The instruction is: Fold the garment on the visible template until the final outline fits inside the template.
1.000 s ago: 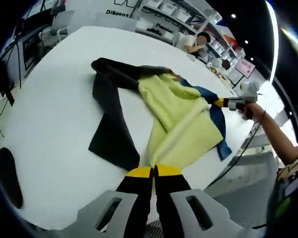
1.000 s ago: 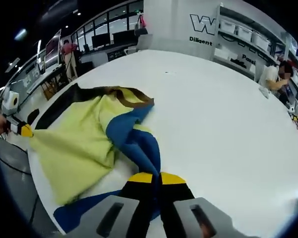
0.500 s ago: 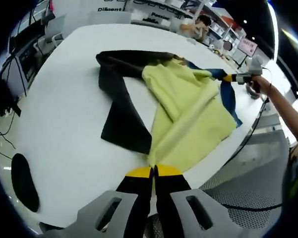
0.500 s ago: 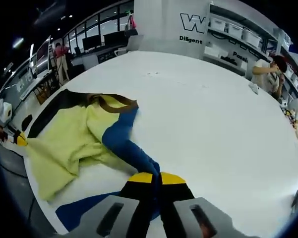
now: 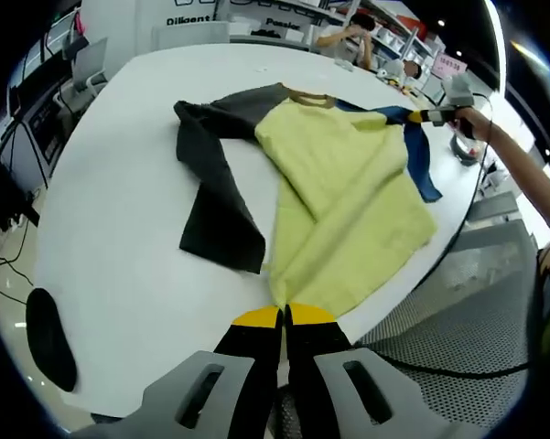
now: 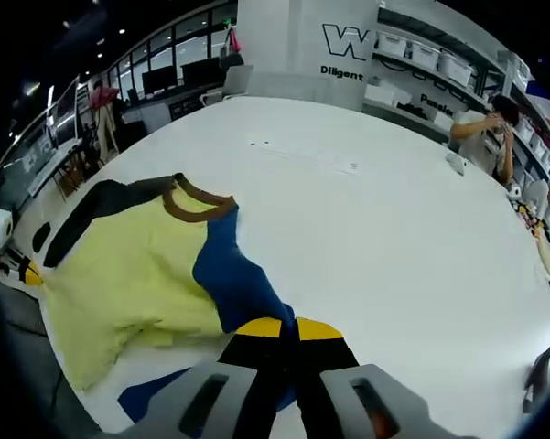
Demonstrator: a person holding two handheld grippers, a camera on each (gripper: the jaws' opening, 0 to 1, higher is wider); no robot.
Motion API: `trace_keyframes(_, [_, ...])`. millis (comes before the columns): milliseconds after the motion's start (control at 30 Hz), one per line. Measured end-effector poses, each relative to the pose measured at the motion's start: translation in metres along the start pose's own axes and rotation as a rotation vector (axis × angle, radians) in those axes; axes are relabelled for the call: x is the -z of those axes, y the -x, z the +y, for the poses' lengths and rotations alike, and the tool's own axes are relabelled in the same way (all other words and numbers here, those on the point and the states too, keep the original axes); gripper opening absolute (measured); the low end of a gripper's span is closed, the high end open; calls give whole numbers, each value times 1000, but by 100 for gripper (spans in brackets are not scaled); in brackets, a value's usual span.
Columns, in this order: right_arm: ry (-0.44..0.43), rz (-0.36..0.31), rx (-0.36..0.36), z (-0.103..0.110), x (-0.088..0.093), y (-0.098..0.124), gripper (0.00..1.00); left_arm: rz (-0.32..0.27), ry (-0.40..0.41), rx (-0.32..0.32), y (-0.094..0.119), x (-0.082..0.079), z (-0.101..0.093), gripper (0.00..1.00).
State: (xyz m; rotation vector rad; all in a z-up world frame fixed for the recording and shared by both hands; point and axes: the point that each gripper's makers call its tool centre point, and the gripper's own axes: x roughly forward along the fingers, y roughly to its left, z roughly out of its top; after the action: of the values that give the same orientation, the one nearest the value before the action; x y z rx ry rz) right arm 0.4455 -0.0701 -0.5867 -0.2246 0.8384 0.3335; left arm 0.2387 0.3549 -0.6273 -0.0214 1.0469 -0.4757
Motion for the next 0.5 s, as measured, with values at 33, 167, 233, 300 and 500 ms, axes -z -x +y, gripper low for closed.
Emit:
trace_keyframes(33, [3,1,2,0,0,0,0,0,0,0,0,0,0,0])
trace_keyframes(167, [11,9,9,2,-8,-6,0,5,-22,1,1,-3,-5,0])
trace_keyframes(233, [19,8,-4,8,-9,-7,0,12,-30,7,0,-2,-7,0])
trace_keyframes(300, [20,8,-9,10,-10,-7,0,16,-33,11,0,-2,-8,0])
trace_keyframes(500, [13,-9,-32,24,-16,-8,0,38,-58,43,-4,-1,-18,0])
